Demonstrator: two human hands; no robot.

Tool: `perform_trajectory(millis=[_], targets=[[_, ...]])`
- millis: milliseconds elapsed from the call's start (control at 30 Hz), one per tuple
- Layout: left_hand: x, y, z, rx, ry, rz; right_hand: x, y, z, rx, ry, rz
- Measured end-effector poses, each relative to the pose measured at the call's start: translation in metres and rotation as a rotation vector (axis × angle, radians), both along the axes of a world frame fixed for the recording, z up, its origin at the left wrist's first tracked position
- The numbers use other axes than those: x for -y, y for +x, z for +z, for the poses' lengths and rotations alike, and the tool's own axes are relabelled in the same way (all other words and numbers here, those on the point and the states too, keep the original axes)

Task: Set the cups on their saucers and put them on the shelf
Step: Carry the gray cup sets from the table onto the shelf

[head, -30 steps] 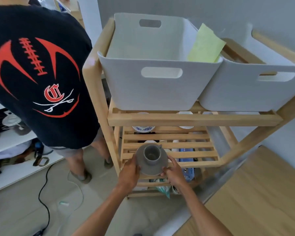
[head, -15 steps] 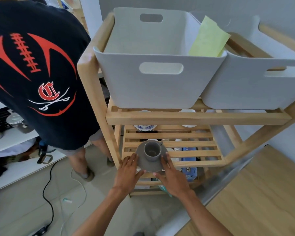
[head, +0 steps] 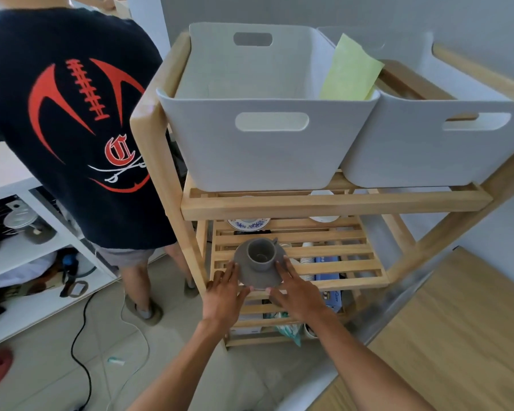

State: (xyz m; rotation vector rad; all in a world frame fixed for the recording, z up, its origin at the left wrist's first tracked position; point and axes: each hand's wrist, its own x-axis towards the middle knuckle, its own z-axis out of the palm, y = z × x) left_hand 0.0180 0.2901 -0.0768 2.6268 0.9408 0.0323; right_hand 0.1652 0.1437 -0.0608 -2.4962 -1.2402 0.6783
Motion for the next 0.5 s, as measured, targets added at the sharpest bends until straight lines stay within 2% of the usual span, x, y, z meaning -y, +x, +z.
perform_trajectory(millis=[167, 267, 367, 500], targets=[[-0.003, 0.000, -0.008, 0.014, -0.004, -0.008, 0.002, -0.007, 0.002, -0.076, 0.059, -0.073], [-0.004, -0.004, -0.013, 0.091, -0.003, -0.003, 0.006, -0.015, 0.005, -0.130, 0.118, -0.139], [0.000, -0.015, -0.015, 0.158, -0.041, -0.016, 0.018, -0.030, 0.017, -0.276, 0.205, -0.342], [0.018, -0.028, -0.004, 0.227, -0.185, 0.018, 0.046, -0.049, 0.034, -0.517, 0.307, -0.553]])
